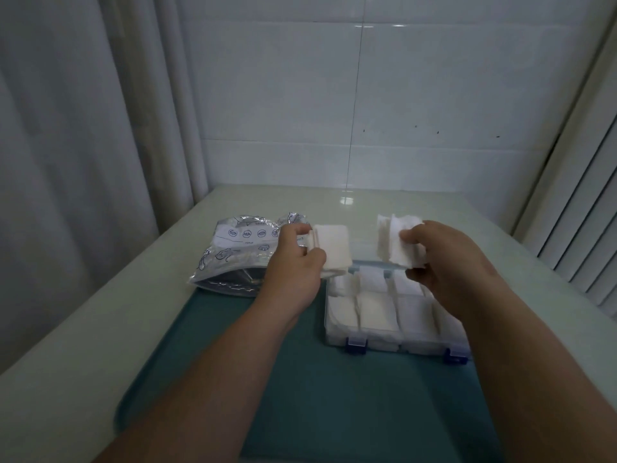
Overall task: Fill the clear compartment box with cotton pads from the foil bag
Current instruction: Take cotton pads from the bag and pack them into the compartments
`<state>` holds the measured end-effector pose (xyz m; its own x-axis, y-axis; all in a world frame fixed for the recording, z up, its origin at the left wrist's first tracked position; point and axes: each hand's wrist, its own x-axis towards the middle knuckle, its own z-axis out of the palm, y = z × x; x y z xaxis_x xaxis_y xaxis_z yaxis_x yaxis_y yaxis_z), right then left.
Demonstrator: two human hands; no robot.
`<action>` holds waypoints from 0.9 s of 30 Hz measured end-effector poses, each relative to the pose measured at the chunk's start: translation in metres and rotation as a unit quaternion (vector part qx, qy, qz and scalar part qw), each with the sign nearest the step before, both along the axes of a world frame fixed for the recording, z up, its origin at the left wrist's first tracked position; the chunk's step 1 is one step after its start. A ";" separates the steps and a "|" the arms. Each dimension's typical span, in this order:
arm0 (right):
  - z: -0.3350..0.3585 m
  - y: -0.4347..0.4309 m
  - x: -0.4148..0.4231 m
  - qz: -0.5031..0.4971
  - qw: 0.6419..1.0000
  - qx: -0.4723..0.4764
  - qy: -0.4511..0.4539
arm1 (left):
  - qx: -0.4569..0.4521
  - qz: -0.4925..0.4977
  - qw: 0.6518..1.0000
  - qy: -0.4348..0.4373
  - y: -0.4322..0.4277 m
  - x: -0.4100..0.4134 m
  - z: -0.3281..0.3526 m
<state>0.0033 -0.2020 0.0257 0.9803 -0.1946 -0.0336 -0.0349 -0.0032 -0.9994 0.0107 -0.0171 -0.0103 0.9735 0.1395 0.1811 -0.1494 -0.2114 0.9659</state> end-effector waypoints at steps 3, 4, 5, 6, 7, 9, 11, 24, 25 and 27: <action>-0.002 -0.004 0.005 -0.018 0.998 -0.053 -0.004 | 0.067 -0.015 0.998 0.006 -0.003 0.004 0.003; -0.002 -0.005 0.005 -0.017 0.998 -0.059 -0.004 | 0.086 -0.017 0.996 0.007 -0.004 0.006 0.004; -0.003 -0.005 0.005 -0.016 0.998 -0.063 -0.006 | 0.107 -0.021 0.994 0.003 -0.006 0.008 0.006; -0.003 -0.006 0.005 -0.016 0.997 -0.070 -0.010 | 0.132 -0.025 0.991 -0.004 -0.009 0.009 0.007; -0.004 -0.006 0.005 -0.016 0.996 -0.084 -0.013 | 0.158 -0.027 0.987 -0.010 -0.011 0.011 0.008; -0.006 -0.003 0.006 -0.017 0.994 -0.104 -0.015 | 0.179 -0.024 0.983 -0.013 -0.016 0.013 0.008; -0.009 0.002 0.007 -0.006 0.996 -0.087 -0.004 | 0.162 -0.025 0.986 -0.003 -0.020 0.014 0.007; -0.023 0.017 0.009 0.079 0.986 -0.143 0.009 | 0.207 0.026 0.978 -0.013 -0.021 0.016 -0.001; -0.024 0.017 0.009 0.080 0.983 -0.165 0.002 | 0.210 0.028 0.977 -0.011 -0.020 0.017 -0.004; -0.025 0.017 0.010 0.071 0.974 -0.214 -0.014 | 0.222 0.032 0.974 -0.003 -0.017 0.018 -0.007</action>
<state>0.0133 -0.1848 0.0005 0.9977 -0.0470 0.0483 0.0239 -0.4230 -0.9058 0.0292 -0.0343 -0.0178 0.9639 0.1068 0.2439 -0.1279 -0.6175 0.7761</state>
